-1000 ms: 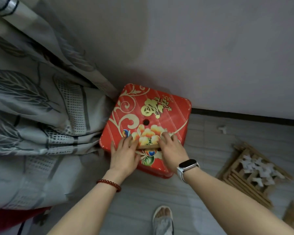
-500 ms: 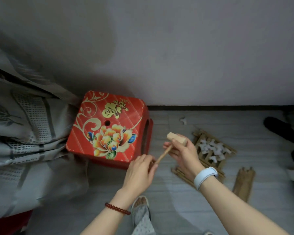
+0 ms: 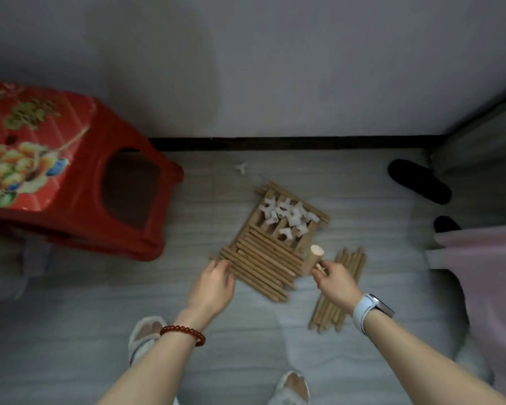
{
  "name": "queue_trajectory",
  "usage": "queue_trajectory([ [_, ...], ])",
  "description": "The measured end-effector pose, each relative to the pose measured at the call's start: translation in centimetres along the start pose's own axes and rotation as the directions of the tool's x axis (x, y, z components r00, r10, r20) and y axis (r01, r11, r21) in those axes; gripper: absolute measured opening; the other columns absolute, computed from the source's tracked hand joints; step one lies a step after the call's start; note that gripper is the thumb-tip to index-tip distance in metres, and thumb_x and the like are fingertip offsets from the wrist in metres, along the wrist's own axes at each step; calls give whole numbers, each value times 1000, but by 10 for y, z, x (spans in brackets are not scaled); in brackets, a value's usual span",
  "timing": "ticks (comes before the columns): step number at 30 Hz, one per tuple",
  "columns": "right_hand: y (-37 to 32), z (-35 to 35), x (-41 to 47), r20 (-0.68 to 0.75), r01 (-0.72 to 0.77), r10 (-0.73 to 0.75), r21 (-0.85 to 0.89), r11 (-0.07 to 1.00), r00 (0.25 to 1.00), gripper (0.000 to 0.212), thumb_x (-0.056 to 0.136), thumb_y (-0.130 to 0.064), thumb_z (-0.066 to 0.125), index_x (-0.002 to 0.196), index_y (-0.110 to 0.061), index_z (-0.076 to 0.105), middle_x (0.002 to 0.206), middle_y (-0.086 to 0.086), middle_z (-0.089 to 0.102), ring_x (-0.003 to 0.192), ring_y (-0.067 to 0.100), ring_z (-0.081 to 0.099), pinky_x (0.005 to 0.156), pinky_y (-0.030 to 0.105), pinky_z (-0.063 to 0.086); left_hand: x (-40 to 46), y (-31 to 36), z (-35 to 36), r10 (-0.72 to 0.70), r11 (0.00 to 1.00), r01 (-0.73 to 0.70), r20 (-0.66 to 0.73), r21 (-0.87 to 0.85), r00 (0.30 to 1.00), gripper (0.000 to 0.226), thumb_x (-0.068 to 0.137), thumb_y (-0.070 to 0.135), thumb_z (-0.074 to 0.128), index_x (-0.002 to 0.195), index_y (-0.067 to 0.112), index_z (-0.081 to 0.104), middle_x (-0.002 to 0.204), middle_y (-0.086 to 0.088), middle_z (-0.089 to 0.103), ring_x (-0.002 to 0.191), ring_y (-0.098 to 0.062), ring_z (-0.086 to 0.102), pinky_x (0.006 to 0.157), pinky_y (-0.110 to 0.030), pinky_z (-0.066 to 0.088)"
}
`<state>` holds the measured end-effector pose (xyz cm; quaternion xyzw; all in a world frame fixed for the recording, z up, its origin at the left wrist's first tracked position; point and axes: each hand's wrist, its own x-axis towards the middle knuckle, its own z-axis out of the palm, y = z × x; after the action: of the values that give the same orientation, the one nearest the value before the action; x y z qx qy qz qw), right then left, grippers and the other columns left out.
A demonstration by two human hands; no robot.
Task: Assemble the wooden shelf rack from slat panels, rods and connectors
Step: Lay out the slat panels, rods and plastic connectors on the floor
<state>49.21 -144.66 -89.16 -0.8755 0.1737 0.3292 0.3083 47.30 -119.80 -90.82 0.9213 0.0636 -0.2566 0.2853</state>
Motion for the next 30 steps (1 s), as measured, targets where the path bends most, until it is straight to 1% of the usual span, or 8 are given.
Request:
queue_trajectory([
  [3, 69, 21, 14, 0, -23, 23, -14, 1000, 1000, 16, 95, -12, 45, 92, -6, 59, 85, 15, 62, 87, 33, 61, 59, 26, 32, -3, 1, 70, -52, 999, 52, 45, -7, 998, 33, 95, 16, 46, 125, 12, 56, 123, -9, 57, 112, -24, 55, 91, -32, 44],
  [8, 151, 77, 38, -136, -165, 200, 227, 960, 970, 29, 99, -24, 43, 75, -10, 48, 53, -2, 48, 33, -3, 41, 34, 10, 28, -3, -16, 158, -80, 997, 78, 128, 16, 989, 33, 96, 17, 45, 127, 14, 54, 122, -7, 58, 111, -19, 55, 89, -27, 42],
  [11, 180, 113, 76, -106, -271, 338, 400, 876, 935, 15, 96, -9, 42, 94, -6, 57, 60, 0, 47, 46, 9, 44, 38, 15, 31, 20, -35, 199, -44, 999, 40, 112, 36, 993, 34, 97, 19, 43, 129, 15, 52, 125, -5, 56, 113, -17, 54, 88, -26, 42],
  [16, 228, 171, 166, -136, -256, 375, 519, 815, 917, 37, 88, 5, 41, 120, -3, 57, 71, 10, 52, 63, 24, 47, 55, 28, 35, 90, -77, 272, 70, 993, -77, 71, 91, 995, 37, 97, 18, 43, 134, 14, 49, 131, -7, 49, 121, -22, 47, 96, -33, 41],
  [20, 252, 196, 231, -309, -171, 320, 425, 889, 896, 34, 92, -3, 45, 126, -3, 53, 117, 21, 60, 105, 37, 55, 82, 32, 41, 151, -101, 304, 230, 949, -223, -7, 224, 973, 53, 94, 30, 50, 143, 19, 36, 141, -6, 38, 129, -24, 36, 104, -39, 35],
  [25, 259, 206, 272, -410, -80, 192, 275, 958, 891, 38, 88, 3, 42, 125, 4, 51, 122, 27, 55, 114, 40, 50, 86, 34, 38, 200, -129, 325, 351, 831, -348, 76, 434, 933, 76, 85, 54, 54, 149, 31, 20, 157, -1, 10, 143, -23, 4, 115, -48, 8],
  [28, 255, 200, 274, -577, 10, 107, 195, 981, 810, 42, 87, 3, 45, 129, 8, 46, 126, 29, 50, 120, 40, 44, 97, 35, 31, 206, -144, 336, 404, 787, -404, 106, 466, 909, 87, 80, 63, 55, 150, 34, 13, 159, -3, -4, 144, -25, -9, 115, -51, -7],
  [30, 240, 195, 275, -704, 142, -79, 31, 989, 706, 43, 87, 1, 49, 129, 4, 48, 128, 25, 50, 122, 38, 43, 102, 38, 30, 209, -153, 339, 449, 757, -442, 108, 482, 887, 91, 77, 66, 56, 150, 37, 8, 159, -1, -9, 144, -23, -13, 112, -49, -14],
])
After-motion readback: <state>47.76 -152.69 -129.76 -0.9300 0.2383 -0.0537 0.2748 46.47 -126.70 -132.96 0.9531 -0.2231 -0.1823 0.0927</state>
